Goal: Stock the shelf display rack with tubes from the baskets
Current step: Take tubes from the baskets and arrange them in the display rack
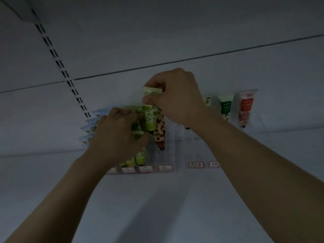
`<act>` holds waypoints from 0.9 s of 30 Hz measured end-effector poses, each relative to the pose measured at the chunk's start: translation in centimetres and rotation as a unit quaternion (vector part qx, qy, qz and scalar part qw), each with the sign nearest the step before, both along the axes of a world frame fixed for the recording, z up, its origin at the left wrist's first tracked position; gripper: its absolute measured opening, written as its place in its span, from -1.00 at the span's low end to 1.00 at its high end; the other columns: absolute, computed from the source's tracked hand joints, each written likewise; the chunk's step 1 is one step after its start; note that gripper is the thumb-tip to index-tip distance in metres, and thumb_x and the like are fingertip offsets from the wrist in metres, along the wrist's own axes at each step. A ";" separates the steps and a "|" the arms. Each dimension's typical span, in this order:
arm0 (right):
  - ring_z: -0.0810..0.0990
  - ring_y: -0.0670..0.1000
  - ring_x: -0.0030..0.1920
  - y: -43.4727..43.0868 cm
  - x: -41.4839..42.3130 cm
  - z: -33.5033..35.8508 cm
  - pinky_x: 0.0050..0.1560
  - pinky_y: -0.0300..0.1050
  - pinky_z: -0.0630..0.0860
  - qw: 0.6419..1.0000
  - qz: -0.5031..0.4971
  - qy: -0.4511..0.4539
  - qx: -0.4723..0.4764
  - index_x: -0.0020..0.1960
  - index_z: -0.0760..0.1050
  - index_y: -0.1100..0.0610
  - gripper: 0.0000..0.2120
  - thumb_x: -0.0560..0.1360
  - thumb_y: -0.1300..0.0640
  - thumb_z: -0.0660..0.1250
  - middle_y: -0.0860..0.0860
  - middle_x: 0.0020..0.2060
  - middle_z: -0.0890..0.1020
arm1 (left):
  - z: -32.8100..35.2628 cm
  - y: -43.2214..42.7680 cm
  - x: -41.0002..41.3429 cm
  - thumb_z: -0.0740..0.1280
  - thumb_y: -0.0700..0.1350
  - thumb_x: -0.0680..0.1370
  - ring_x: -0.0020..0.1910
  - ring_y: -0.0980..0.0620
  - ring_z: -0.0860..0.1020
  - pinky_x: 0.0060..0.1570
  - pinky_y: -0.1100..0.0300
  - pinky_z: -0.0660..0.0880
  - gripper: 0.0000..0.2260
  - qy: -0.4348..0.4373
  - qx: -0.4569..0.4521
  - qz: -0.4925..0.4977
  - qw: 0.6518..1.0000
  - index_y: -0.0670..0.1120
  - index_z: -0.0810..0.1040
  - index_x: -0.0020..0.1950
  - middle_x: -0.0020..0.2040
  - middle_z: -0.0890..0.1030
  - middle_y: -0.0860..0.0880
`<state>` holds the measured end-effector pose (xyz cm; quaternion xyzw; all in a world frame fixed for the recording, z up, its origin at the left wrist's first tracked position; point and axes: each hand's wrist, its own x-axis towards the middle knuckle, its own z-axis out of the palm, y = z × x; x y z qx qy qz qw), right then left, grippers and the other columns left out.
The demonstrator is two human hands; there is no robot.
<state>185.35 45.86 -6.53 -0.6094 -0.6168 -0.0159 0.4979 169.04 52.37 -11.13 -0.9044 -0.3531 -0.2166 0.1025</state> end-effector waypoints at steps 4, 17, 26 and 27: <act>0.62 -0.03 -0.07 0.2 0.2 -1.3 0.04 -0.17 0.54 1.000 -0.002 0.001 0.024 0.04 0.66 0.08 -0.76 0.40 0.03 0.50 0.01 -0.06 0.69 | 0.7 0.1 -0.6 0.26 0.06 0.43 0.10 -0.08 0.51 0.02 0.08 0.52 -0.61 -0.014 -0.087 -0.022 0.996 -0.01 0.58 0.21 0.10 0.59 -0.06; 0.56 -0.17 -0.27 -1.5 0.6 0.2 -0.22 -0.42 0.50 0.997 -0.036 0.059 0.033 -0.05 0.68 0.09 -0.82 0.37 0.09 0.53 -0.10 -0.27 0.59 | 0.1 0.3 -1.8 0.34 0.17 0.50 0.12 -0.10 0.50 0.11 -0.04 0.48 -0.54 -0.029 -0.059 -0.037 0.997 -0.09 0.51 0.28 0.27 0.44 -0.05; 0.52 -0.20 -0.29 -0.9 -0.4 1.9 -0.21 -0.43 0.49 0.996 -0.058 0.035 0.057 -0.03 0.67 0.12 -0.80 0.36 0.11 0.53 -0.12 -0.27 0.57 | 0.7 1.4 -2.2 0.13 0.45 0.32 0.43 -0.10 0.21 0.34 -0.17 0.28 -0.15 -0.009 -0.051 -0.075 0.996 0.03 0.22 0.51 0.49 0.23 0.00; 0.52 -0.21 -0.28 -0.9 -0.6 2.0 -0.21 -0.47 0.47 0.996 -0.060 0.028 0.056 -0.02 0.67 0.12 -0.79 0.37 0.11 0.52 -0.12 -0.26 0.58 | 0.9 1.5 -1.9 0.13 0.45 0.34 0.45 -0.07 0.18 0.38 -0.15 0.25 -0.15 -0.015 -0.050 -0.080 0.995 0.03 0.18 0.53 0.50 0.22 0.02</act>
